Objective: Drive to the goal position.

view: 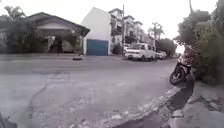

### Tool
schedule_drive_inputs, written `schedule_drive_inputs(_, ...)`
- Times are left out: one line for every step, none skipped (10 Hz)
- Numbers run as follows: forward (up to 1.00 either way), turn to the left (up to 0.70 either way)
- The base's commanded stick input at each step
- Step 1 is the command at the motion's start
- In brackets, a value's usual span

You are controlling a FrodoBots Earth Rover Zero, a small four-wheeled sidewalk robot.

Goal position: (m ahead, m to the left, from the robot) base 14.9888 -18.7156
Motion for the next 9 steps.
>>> schedule_drive_inputs(0.19, 0.00)
schedule_drive_inputs(0.00, 0.00)
schedule_drive_inputs(0.00, 0.00)
schedule_drive_inputs(0.00, 0.00)
schedule_drive_inputs(0.00, 0.00)
schedule_drive_inputs(0.20, 0.00)
schedule_drive_inputs(0.08, 0.00)
schedule_drive_inputs(0.02, 0.00)
schedule_drive_inputs(0.00, 0.00)
